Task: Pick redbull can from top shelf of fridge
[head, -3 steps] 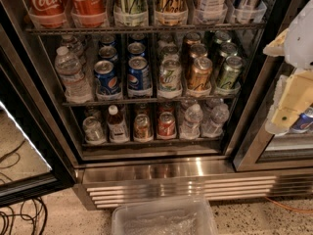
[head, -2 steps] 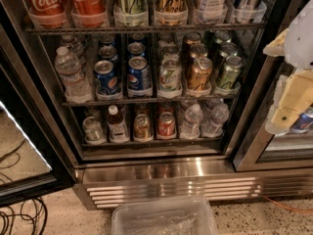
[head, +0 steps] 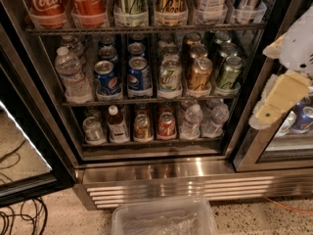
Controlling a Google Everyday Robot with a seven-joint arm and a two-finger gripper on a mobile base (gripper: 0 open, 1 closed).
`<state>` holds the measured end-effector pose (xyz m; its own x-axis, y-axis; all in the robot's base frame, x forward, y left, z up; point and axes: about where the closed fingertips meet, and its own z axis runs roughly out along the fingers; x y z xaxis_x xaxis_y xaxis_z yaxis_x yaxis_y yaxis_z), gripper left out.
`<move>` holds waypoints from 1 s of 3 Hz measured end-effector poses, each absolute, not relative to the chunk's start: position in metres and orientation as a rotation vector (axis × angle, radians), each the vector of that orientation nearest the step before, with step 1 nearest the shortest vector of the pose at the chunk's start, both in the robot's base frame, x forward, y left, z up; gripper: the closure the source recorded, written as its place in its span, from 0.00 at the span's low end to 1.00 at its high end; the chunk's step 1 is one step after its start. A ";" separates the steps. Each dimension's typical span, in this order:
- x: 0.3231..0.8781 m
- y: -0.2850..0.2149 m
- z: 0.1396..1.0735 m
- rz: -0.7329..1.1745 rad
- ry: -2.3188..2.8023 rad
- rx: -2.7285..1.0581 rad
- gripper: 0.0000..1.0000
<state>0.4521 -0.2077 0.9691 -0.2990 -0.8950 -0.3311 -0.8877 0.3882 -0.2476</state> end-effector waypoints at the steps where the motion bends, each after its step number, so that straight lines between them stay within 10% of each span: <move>1: 0.462 -0.201 0.961 0.063 2.243 -1.273 0.00; 3: 0.478 -0.200 0.972 0.033 2.189 -1.213 0.00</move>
Offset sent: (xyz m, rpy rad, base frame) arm 0.0082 0.0059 -0.0073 0.1403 -0.0502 -0.1285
